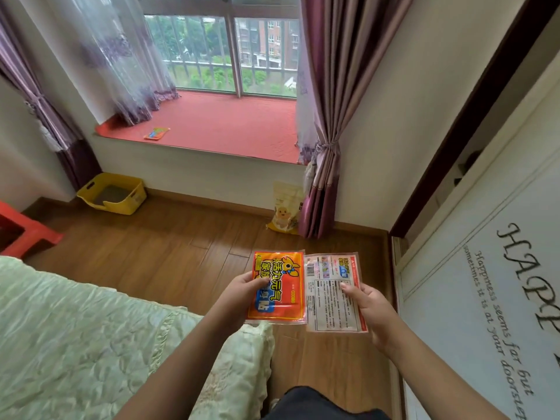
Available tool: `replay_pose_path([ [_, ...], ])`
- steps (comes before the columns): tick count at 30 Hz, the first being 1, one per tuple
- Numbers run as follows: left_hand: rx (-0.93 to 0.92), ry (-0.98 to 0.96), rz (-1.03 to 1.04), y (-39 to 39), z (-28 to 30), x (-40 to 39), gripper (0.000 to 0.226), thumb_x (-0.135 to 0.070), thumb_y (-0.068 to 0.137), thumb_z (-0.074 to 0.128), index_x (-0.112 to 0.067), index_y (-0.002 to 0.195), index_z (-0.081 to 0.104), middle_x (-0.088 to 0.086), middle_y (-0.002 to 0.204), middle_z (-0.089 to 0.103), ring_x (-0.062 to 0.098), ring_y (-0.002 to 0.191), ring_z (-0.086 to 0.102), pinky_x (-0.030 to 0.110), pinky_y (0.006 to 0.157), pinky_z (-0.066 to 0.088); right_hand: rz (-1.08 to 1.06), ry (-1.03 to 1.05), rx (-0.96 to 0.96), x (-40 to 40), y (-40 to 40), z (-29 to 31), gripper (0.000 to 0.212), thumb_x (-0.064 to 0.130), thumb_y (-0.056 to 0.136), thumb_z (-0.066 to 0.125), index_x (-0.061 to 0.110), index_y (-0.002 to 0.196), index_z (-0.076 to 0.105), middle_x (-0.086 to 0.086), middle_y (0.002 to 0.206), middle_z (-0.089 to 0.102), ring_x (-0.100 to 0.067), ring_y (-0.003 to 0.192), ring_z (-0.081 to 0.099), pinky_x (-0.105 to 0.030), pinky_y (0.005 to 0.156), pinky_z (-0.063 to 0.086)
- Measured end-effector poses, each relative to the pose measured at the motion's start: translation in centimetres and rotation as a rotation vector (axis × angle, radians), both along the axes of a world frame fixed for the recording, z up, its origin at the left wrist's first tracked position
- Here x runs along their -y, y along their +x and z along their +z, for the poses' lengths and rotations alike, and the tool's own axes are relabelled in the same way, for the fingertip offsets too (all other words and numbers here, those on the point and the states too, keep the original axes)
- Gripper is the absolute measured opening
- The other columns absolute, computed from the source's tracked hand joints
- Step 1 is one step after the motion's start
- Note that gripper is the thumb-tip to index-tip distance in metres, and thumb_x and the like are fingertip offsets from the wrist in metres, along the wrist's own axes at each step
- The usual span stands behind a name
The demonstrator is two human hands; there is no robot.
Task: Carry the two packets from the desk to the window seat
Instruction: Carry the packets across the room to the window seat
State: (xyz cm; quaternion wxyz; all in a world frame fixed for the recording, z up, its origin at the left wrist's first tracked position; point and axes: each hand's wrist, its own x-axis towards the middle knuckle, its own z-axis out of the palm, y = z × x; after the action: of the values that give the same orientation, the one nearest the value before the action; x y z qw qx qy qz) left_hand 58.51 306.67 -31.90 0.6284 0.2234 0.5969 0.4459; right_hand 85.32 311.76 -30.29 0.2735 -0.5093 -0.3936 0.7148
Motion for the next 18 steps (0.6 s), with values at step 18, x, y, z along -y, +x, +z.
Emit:
replay_pose_path([
  [18,-0.01,-0.054,0.075,-3.6,-0.9,-16.3,0.025,-0.018,0.093,0.063,-0.005,0.115,0.062,0.016,0.101,0.078,0.033,0.09,0.076,0.041,0.073,0.062,0.027,-0.117,-0.031,-19.0,-3.6,-2.6,0.023,0.023,0.098,0.057,0.007,0.112,0.066,-0.016,0.099,0.079,-0.032,0.09,0.077,-0.038,0.061,0.063],
])
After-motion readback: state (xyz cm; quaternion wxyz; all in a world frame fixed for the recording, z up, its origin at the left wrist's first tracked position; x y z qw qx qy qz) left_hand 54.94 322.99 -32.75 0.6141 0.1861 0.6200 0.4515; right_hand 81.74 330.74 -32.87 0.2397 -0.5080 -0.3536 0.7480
